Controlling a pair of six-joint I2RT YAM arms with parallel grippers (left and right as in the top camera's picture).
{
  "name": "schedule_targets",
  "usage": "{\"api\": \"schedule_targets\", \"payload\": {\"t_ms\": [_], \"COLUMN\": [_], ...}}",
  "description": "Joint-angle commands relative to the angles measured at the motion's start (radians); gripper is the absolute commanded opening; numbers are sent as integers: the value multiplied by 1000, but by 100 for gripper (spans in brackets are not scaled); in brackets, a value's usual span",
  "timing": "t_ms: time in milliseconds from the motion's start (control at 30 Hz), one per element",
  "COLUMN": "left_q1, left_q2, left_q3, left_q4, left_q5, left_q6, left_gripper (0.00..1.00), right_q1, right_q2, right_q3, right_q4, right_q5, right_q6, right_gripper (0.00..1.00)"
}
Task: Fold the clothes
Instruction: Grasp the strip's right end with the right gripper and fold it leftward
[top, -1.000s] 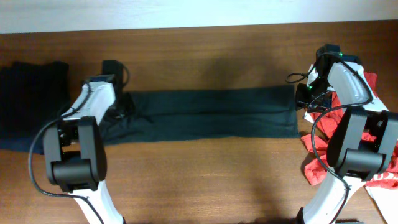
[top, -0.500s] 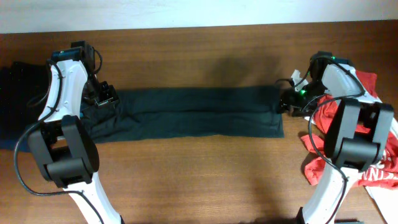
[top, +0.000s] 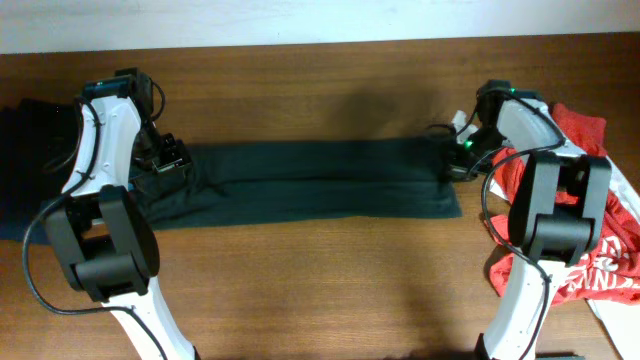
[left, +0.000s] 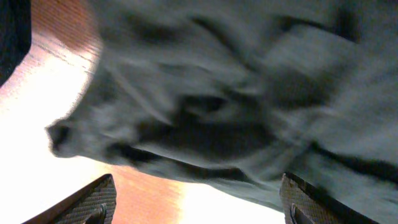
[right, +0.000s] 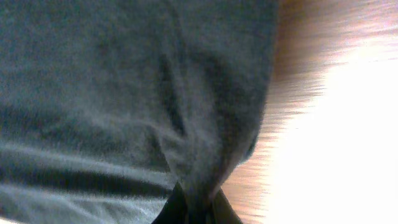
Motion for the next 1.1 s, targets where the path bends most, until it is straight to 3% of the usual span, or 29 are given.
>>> {"api": "schedule_targets", "payload": {"t_ms": [0,167,333,433,667,967,1033,1067], "left_q1": [-3,-3,-3,-3,-3,-3,-3,-3], "left_q2": [-31,-31,-31,-30,-31,-30,-30,-30], "left_q3": [17,16,16,16,16,16,16,16], "left_q4": [-15,-4,-4,-4,-3,7,7,7], "left_q5": [0,1,1,1,0,0,0,0], "left_q6": [-6,-6,-6,-6,-6,-6,-6,-6], "left_gripper": [84,84,85,85,85,85,85,85], "right_q1": [-108,2,278,391,479,560,565,565], "right_q2": [39,39,40,41,45,46,46,46], "right_q3": [157,370,377,377,376,376,376,376], "right_q4": [-81,-234,-230,-226,-189,-177,-170,-166], "right_q5": [183,182,183,182,47,47,46,45], "right_q6": [25,4,12,95,156,177,180,180], "right_gripper": [4,4,4,4,5,5,6,12]}}
